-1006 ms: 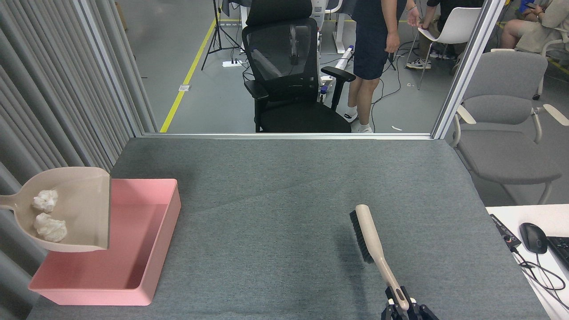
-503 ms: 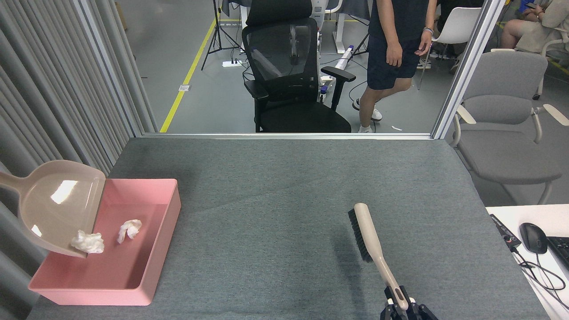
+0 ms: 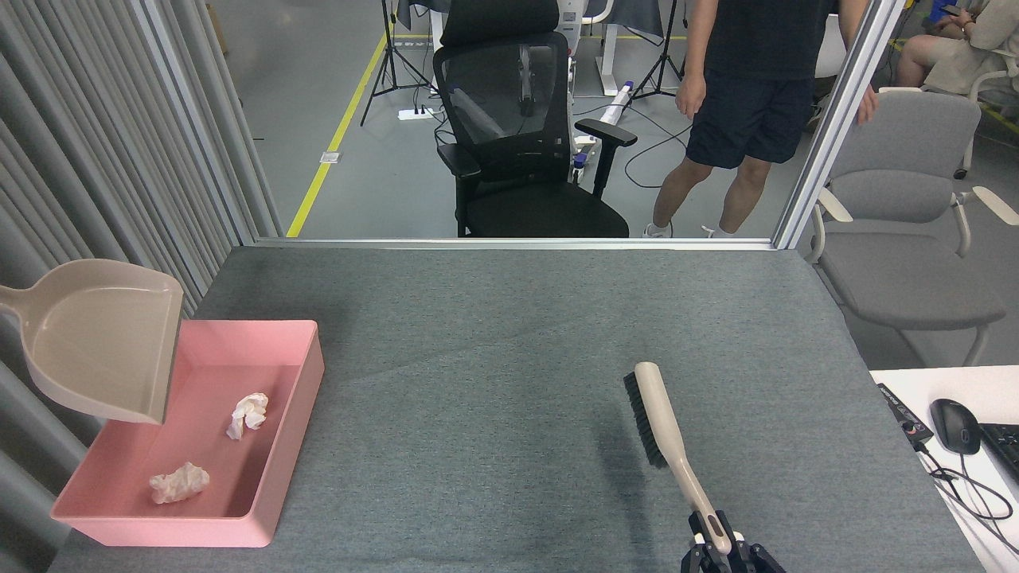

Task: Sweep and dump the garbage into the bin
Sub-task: 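Tilt the dustpan with the left gripper to dump paper into the bin, then lower the dustpan back onto the table with the left gripper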

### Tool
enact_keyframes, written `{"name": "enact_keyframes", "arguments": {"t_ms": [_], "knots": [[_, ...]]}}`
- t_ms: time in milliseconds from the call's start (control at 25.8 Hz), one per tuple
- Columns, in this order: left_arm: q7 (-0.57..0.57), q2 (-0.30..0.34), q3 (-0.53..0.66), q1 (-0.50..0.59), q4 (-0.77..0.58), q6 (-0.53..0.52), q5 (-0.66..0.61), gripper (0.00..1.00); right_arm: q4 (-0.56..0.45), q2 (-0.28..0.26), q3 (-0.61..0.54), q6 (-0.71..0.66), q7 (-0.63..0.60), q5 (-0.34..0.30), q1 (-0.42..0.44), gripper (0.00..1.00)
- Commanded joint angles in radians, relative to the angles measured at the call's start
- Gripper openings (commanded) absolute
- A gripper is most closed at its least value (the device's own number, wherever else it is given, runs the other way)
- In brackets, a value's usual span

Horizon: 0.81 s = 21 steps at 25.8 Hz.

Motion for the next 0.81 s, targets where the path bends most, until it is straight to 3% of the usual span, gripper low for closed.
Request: {"name": "enact_keyframes", "arguments": {"t_ms": [0,155,232,310,426,503,658,774], "knots": [[-0.047,-0.021,-0.053,0.005,-0.104,0.158,0.276,0.13,-0.004,-0.003,-0.003,0.000,0.001,-0.001,-0.001,0.13],[-0.025,-0.135,-0.093,0.132,-0.432,0.360,0.452,0.13,-0.004,-0.005,-0.005,0.002,0.002,-0.004,-0.001,0.13],[0.012,-0.222,-0.096,0.181,-0.589,0.459,0.462,0.13,-0.004,-0.006,-0.005,0.002,0.002,-0.006,-0.002,0.13],[0.032,-0.340,-0.101,0.210,-0.673,0.491,0.452,0.13,-0.005,-0.006,-0.008,0.003,0.002,-0.008,-0.002,0.13],[0.052,-0.512,-0.115,0.239,-0.696,0.479,0.336,0.13,-0.010,-0.005,-0.009,0.008,0.004,-0.008,-0.001,0.13],[0.053,-0.618,-0.130,0.293,-0.685,0.411,0.227,0.13,-0.011,-0.008,-0.012,0.008,0.002,-0.008,0.001,0.13],[0.070,-0.728,-0.129,0.296,-0.564,0.281,0.044,0.13,-0.017,-0.009,-0.049,0.002,0.007,-0.008,-0.002,0.13],[0.110,-0.741,-0.127,0.293,-0.481,0.212,0.005,0.13,-0.020,-0.034,-0.052,0.002,0.007,-0.009,-0.002,0.13]]}}
